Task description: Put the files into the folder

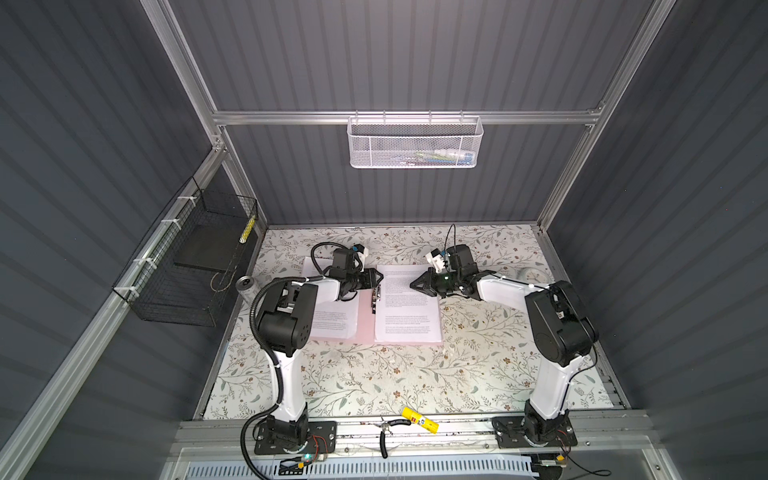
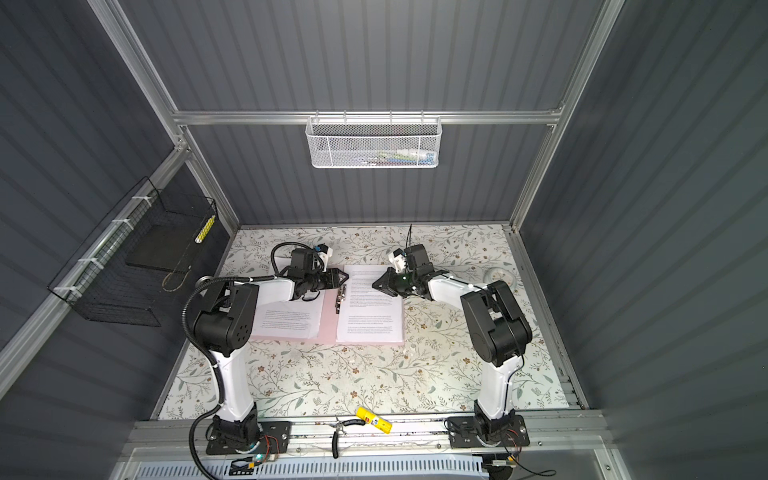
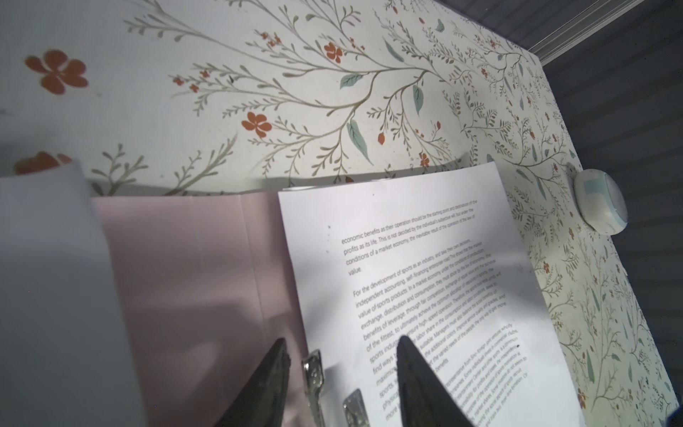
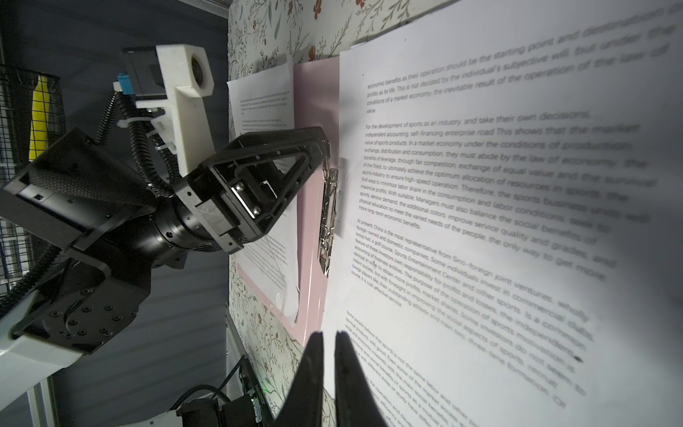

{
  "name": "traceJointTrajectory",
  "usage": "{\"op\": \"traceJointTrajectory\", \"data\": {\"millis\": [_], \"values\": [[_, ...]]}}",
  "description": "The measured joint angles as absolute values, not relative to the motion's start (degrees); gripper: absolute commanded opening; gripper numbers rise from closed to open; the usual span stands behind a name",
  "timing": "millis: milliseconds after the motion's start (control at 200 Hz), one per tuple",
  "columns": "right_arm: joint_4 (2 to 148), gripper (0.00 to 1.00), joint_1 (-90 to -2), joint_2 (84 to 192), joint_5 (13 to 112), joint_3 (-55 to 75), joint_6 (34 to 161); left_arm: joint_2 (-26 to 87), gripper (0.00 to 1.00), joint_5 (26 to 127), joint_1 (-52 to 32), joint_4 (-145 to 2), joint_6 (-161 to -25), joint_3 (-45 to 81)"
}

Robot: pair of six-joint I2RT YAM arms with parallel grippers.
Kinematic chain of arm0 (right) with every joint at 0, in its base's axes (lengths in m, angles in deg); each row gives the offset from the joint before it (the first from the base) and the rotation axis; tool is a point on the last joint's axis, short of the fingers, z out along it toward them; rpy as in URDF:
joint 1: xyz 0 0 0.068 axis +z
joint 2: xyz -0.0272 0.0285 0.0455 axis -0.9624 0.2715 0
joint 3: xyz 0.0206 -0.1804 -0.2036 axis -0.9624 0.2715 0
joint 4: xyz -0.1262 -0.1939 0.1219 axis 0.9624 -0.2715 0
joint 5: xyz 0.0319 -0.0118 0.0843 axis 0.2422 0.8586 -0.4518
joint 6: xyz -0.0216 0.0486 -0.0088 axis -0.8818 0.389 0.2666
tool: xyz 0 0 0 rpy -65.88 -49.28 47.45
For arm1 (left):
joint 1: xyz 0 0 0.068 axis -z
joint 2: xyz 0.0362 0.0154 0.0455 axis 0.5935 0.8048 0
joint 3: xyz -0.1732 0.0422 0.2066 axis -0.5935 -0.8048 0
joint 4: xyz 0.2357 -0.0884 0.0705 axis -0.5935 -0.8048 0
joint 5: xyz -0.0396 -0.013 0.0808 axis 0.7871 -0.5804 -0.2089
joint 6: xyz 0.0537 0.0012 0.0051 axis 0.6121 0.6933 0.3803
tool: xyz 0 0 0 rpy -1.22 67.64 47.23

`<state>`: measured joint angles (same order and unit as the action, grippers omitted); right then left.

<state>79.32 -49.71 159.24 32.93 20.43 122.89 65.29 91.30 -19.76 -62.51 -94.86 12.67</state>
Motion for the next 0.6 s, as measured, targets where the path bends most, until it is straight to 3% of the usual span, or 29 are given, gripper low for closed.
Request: {"op": "traceJointTrajectory", "data": {"millis": [600], "values": [[79.8, 0.12, -49.7, 159.2, 32.9, 20.4, 123.0, 66.2, 0.44, 95.1, -19.8, -60.3, -95.7, 12.7]]}}
